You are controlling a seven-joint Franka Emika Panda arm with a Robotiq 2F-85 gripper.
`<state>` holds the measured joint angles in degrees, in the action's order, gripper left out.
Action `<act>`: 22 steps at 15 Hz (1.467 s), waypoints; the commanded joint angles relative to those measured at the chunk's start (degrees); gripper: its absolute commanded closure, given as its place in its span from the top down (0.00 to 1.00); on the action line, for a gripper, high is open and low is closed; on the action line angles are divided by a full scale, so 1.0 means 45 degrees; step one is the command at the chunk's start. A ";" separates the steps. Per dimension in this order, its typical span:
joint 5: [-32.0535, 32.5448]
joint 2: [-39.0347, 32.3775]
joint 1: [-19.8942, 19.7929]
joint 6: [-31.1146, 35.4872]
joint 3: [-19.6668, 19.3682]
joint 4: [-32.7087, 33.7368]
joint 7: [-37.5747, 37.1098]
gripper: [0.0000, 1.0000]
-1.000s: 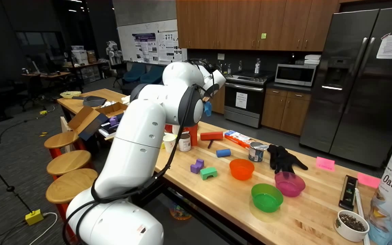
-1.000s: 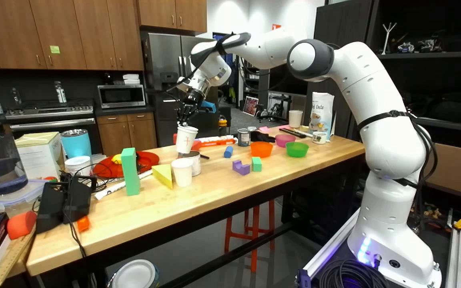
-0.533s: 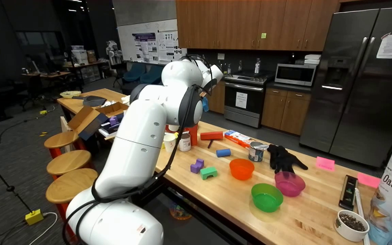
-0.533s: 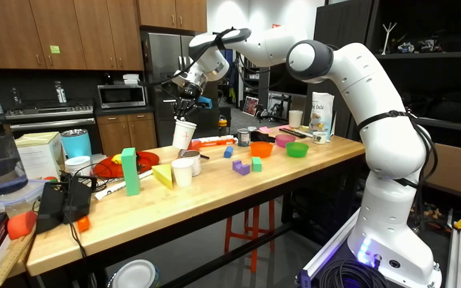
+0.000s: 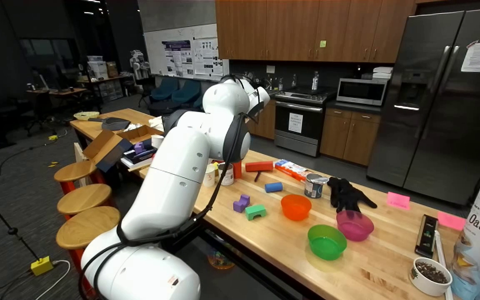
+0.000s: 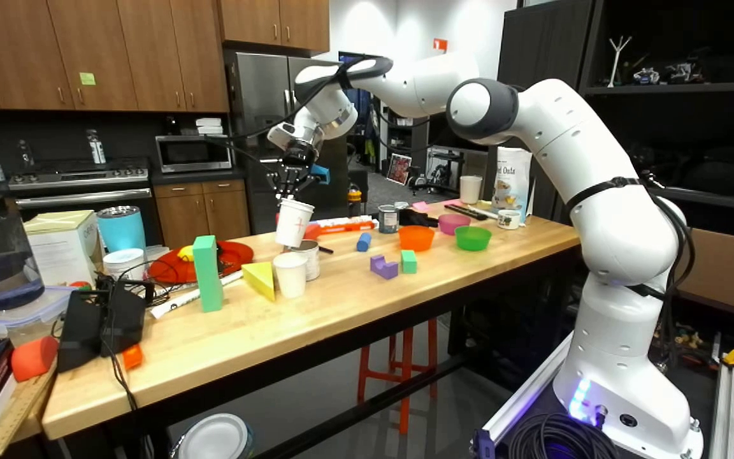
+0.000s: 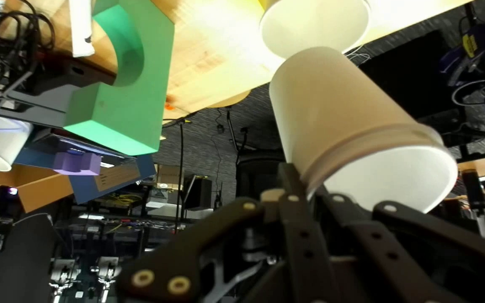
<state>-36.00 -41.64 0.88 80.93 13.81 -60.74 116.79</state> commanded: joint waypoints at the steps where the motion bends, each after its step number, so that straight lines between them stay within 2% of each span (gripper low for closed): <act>1: 0.0002 -0.0729 -0.0068 -0.0986 0.0266 0.0990 0.0175 0.01; 3: -0.0055 -0.0999 -0.0054 -0.1178 0.0227 0.1174 -0.0221 0.01; 11: 0.0189 -0.1447 -0.0002 -0.0430 0.0012 0.1711 -0.0992 0.01; 22: 0.1248 -0.1854 0.0278 -0.0950 -0.0226 0.2573 -0.2017 0.01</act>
<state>-31.99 -48.83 1.39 78.47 13.37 -52.42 109.08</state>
